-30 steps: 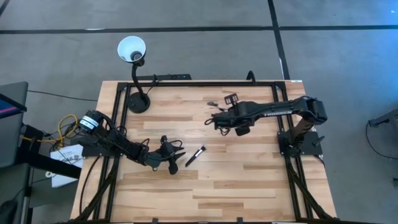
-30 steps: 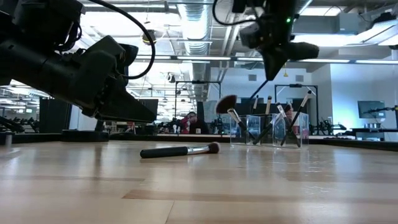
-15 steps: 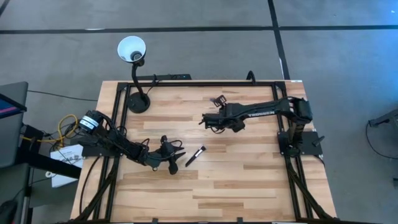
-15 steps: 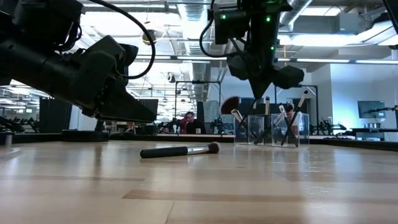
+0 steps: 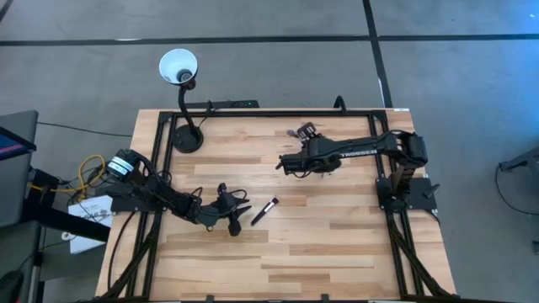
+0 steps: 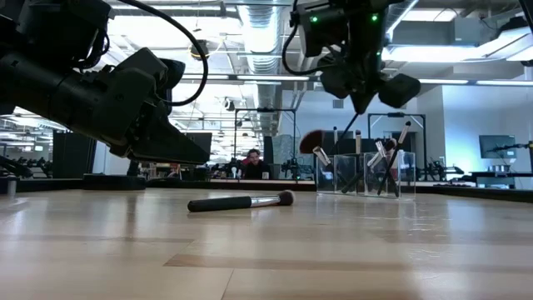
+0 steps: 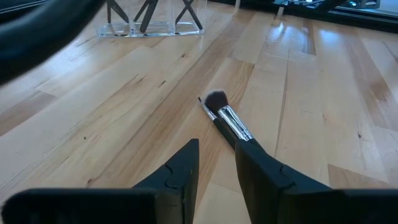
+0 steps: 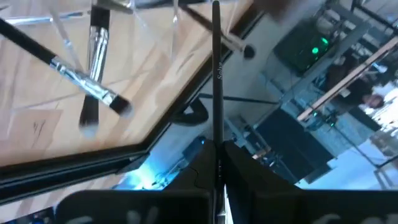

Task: Sort items
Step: Put the eyeshadow brush into the left side of the transparent organizer, then put the powder brush into the middle of the transparent organizer

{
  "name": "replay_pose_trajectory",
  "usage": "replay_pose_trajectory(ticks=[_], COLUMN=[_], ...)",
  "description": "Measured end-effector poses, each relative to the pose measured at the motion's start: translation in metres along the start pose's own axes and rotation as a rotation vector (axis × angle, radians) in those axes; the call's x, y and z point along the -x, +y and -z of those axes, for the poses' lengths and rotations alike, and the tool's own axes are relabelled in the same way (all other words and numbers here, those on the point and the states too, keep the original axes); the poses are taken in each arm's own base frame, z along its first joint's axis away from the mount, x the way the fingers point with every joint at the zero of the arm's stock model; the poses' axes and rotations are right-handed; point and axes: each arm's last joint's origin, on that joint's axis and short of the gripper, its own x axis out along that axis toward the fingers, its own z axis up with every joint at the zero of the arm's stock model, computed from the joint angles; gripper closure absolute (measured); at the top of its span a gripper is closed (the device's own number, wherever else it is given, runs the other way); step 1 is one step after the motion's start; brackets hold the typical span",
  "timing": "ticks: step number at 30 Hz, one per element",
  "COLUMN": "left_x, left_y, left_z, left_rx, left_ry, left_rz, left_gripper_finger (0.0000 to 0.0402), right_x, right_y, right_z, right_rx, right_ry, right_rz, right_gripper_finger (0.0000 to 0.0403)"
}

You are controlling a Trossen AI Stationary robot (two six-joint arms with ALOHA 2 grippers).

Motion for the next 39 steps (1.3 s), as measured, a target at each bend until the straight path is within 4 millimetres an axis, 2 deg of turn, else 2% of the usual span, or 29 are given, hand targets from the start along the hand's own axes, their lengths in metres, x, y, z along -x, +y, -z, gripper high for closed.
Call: replay_pose_trajectory(ticks=[6, 11, 21, 29, 34, 39], left_x=[0.0, 0.0, 0.0, 0.0, 0.0, -0.001], left_y=[0.0, 0.0, 0.0, 0.0, 0.0, 0.0], left_z=[0.0, 0.0, 0.0, 0.0, 0.0, -0.002], left_rx=[0.0, 0.0, 0.003, 0.003, 0.002, 0.018], left_ry=[0.0, 0.0, -0.002, -0.002, -0.002, -0.014], left_rz=[0.0, 0.0, 0.001, 0.001, 0.001, 0.002], left_gripper_finger=[0.03, 0.03, 0.03, 0.03, 0.03, 0.03], right_x=[0.001, -0.001, -0.014, -0.017, -0.001, 0.032], right_y=[0.003, 0.002, -0.009, -0.012, -0.004, 0.009], right_z=[0.006, 0.002, -0.005, -0.003, -0.01, -0.014], right_rx=[-0.013, -0.018, -0.122, -0.189, -0.257, -0.231], right_ry=[0.03, -0.025, -0.091, -0.077, -0.091, -0.133], right_rz=[-0.02, -0.082, -0.103, -0.088, -0.033, 0.021], right_gripper_finger=[0.0392, 0.0395, 0.0346, 0.0335, 0.0334, 0.0334])
